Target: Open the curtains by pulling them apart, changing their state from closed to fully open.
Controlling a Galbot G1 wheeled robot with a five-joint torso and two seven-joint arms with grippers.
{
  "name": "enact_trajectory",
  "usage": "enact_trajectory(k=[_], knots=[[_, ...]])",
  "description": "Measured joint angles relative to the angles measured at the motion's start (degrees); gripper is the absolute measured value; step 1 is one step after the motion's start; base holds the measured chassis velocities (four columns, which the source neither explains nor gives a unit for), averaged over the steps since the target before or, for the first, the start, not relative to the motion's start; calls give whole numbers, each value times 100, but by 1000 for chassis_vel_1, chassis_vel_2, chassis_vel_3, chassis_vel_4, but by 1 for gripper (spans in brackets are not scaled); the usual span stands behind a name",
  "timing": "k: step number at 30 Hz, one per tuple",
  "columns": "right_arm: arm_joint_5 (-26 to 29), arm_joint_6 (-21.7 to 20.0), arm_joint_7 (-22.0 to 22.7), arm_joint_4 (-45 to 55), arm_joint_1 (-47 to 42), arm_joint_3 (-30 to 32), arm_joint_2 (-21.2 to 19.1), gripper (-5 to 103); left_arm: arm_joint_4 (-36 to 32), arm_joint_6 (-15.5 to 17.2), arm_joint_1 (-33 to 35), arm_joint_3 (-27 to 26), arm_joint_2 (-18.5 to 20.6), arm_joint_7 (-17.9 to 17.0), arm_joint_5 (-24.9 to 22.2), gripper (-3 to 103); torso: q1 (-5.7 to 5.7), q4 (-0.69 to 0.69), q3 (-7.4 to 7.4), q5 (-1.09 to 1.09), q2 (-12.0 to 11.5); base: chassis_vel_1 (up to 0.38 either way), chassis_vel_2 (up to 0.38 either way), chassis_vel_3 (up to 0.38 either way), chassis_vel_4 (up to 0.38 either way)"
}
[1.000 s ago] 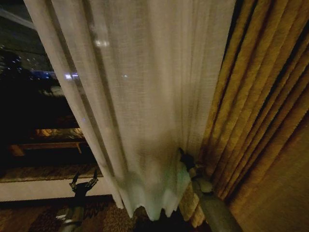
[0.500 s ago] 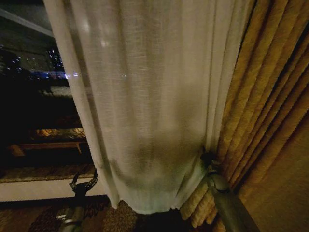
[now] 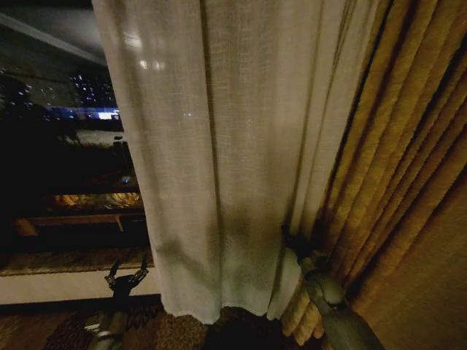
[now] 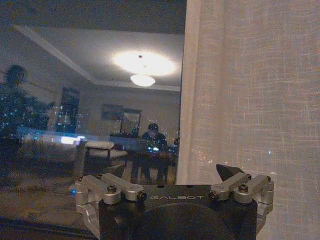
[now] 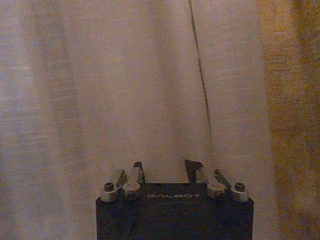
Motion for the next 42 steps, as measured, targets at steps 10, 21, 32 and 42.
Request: enact_trajectory(k=[10, 21, 32, 42], knots=[[-496, 220, -468, 438, -462, 186, 33, 83, 0, 0, 0, 0, 0, 0, 0, 100, 0, 1, 0, 0, 0, 0, 0, 0, 0], [-644, 309, -463, 476, -431, 136, 120, 100, 0, 0, 0, 0, 0, 0, 0, 100, 0, 1, 0, 0, 0, 28, 36, -31, -29], [-700, 322, -510, 557, -378, 82, 59, 100, 0, 0, 0, -1, 0, 0, 0, 100, 0, 2, 0, -2, 0, 216, 221, -207, -208], [-756, 414, -601, 421, -366, 41, 72, 100, 0, 0, 0, -1, 0, 0, 0, 100, 0, 1, 0, 3, 1, 320, 325, -340, -317]])
